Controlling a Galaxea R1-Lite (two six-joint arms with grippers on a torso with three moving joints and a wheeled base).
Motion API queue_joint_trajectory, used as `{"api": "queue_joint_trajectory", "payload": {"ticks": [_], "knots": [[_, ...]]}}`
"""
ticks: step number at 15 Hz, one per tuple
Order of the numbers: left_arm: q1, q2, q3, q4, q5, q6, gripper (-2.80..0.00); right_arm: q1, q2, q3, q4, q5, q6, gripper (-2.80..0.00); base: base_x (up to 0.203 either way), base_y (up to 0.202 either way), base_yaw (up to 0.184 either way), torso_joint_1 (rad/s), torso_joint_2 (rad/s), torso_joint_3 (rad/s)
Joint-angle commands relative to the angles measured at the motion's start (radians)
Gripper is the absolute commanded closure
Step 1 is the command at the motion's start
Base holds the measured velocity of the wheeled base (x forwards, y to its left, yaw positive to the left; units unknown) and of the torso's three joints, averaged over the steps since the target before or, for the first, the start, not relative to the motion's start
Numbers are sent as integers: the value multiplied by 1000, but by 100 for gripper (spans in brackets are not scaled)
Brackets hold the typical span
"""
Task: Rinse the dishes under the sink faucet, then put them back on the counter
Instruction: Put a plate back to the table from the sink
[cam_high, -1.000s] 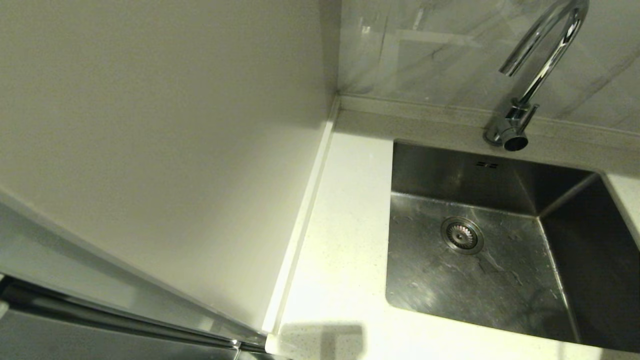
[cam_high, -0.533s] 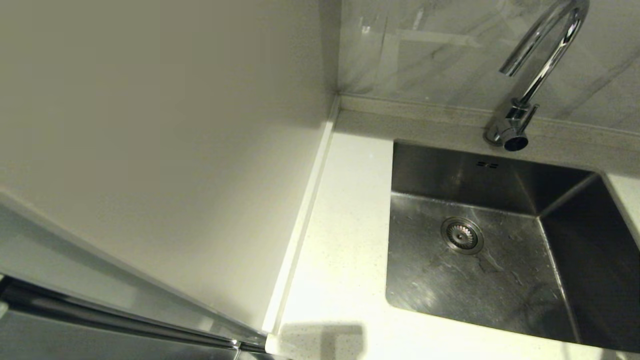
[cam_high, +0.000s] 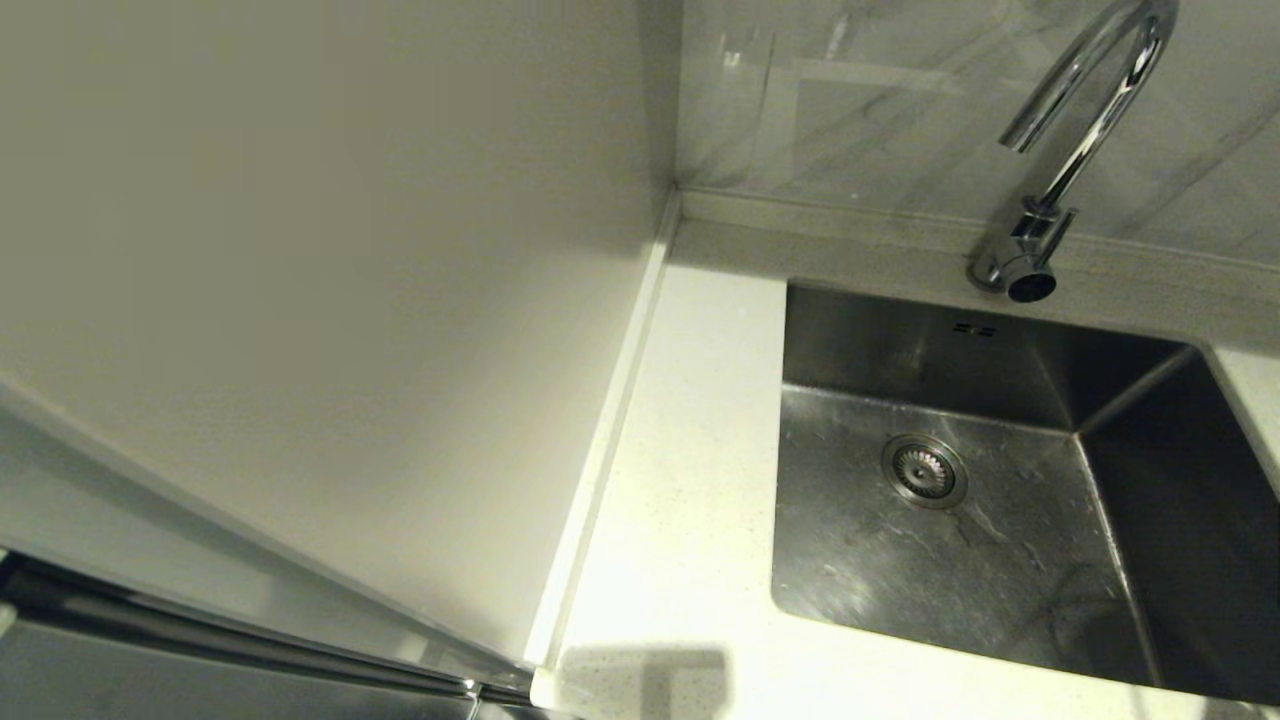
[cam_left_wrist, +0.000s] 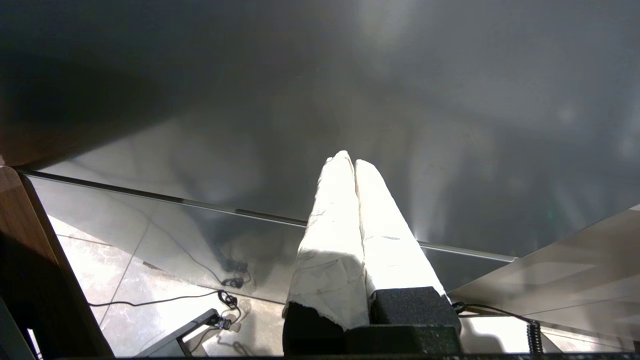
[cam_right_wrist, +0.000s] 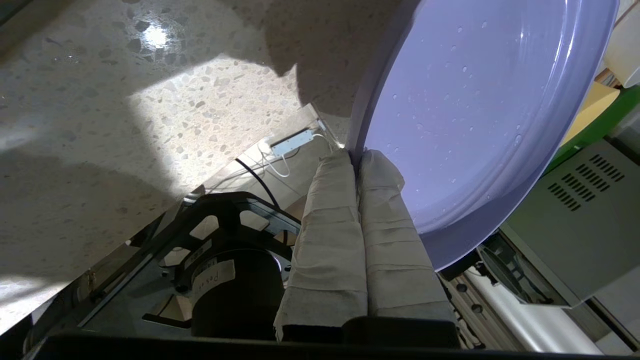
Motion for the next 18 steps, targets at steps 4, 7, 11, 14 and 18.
{"api": "queue_joint_trajectory", "payload": {"ticks": [4,7,11,14,18], "knots": [[0,0,3,0,0,-1,0,10,9,22,-50,-3,-2,0,0,0,0,0,0,0],[0,0,3,0,1,-1,0,16,19,29,-50,-2,-2,0,0,0,0,0,0,0],[0,0,3,0,0,-1,0,16,32,38,-51,-2,-2,0,0,0,0,0,0,0],[0,0,3,0,0,-1,0,18,33,52,-51,11,-2,0,0,0,0,0,0,0],[0,0,3,0,0,-1,0,18,32,67,-60,32,-2,-280,0,0,0,0,0,0]]}}
